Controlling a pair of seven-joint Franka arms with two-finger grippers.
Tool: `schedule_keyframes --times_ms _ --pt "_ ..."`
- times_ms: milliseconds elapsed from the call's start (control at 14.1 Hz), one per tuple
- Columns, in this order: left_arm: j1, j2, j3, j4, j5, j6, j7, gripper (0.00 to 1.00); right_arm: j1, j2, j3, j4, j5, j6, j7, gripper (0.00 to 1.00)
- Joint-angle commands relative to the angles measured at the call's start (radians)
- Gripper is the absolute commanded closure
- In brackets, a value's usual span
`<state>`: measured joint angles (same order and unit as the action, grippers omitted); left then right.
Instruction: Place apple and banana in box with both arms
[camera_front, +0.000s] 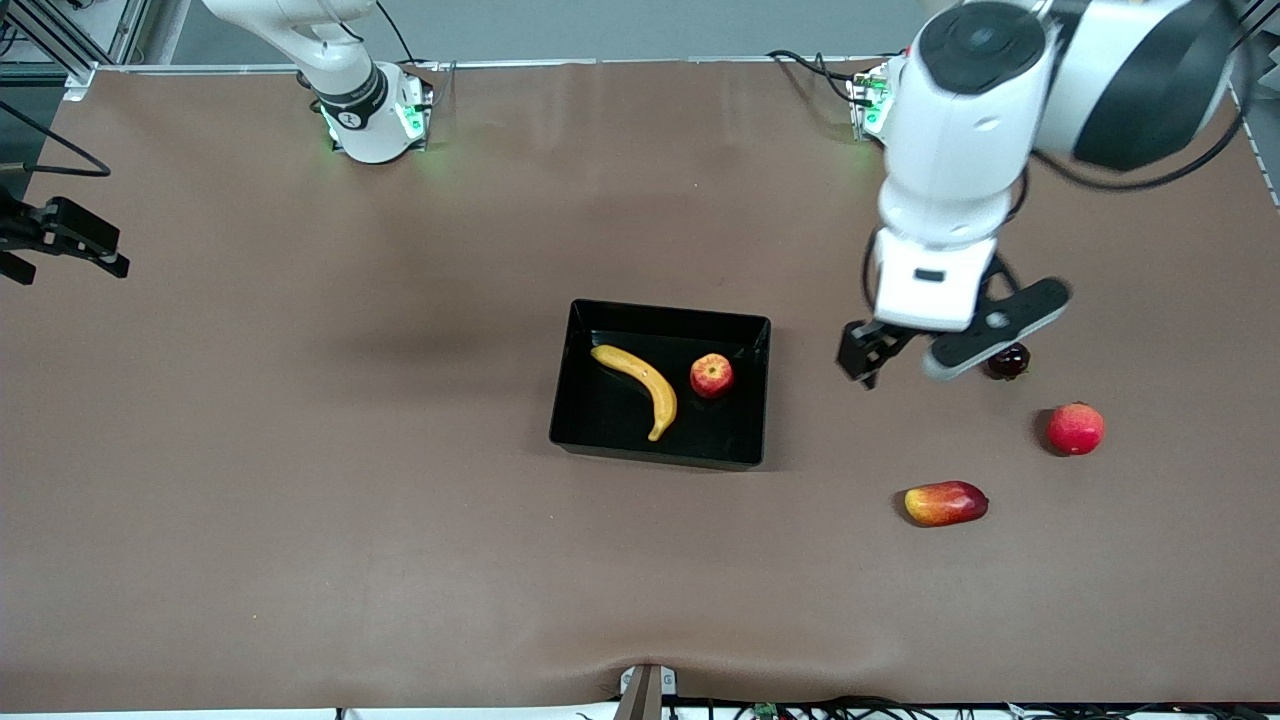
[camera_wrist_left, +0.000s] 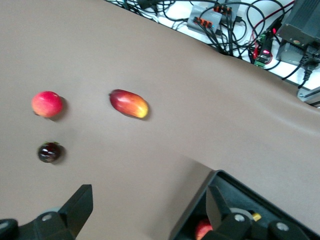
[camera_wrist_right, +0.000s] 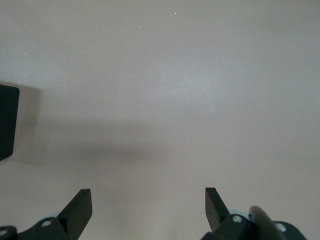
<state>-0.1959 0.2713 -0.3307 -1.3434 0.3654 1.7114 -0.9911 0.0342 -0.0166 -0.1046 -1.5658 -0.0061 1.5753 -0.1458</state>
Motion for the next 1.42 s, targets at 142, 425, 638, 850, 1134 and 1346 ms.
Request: schedule_keyframes --times_ms 142,425,638,850,1134,1346 --pt "0.119 -0.112 0.009 -0.068 -0.143 -0.042 0.338 0.0 -0.014 0.001 0.008 0.001 0.021 0.002 -0.011 0.0" --pt "0.121 -0.178 0.152 -0.082 -0.267 -0.11 0.616 0.0 -0.017 0.003 0.008 0.0 0.021 0.002 -0.012 0.0" --pt "0.124 -0.219 0.214 -0.1 -0.312 -0.174 0.768 0.0 -0.03 0.012 0.008 0.001 0.021 0.005 -0.015 0.0" --pt "0.121 -0.259 0.257 -0.129 -0.345 -0.182 0.864 0.0 -0.028 0.018 0.008 0.004 0.031 0.005 -0.015 0.0" --pt "0.124 -0.273 0.268 -0.132 -0.345 -0.207 0.867 0.0 -0.039 0.02 0.008 0.003 0.037 0.006 -0.015 0.0" --pt "0.119 -0.273 0.262 -0.135 -0.345 -0.21 0.856 0.0 -0.04 0.023 0.008 0.003 0.038 0.003 -0.015 0.0"
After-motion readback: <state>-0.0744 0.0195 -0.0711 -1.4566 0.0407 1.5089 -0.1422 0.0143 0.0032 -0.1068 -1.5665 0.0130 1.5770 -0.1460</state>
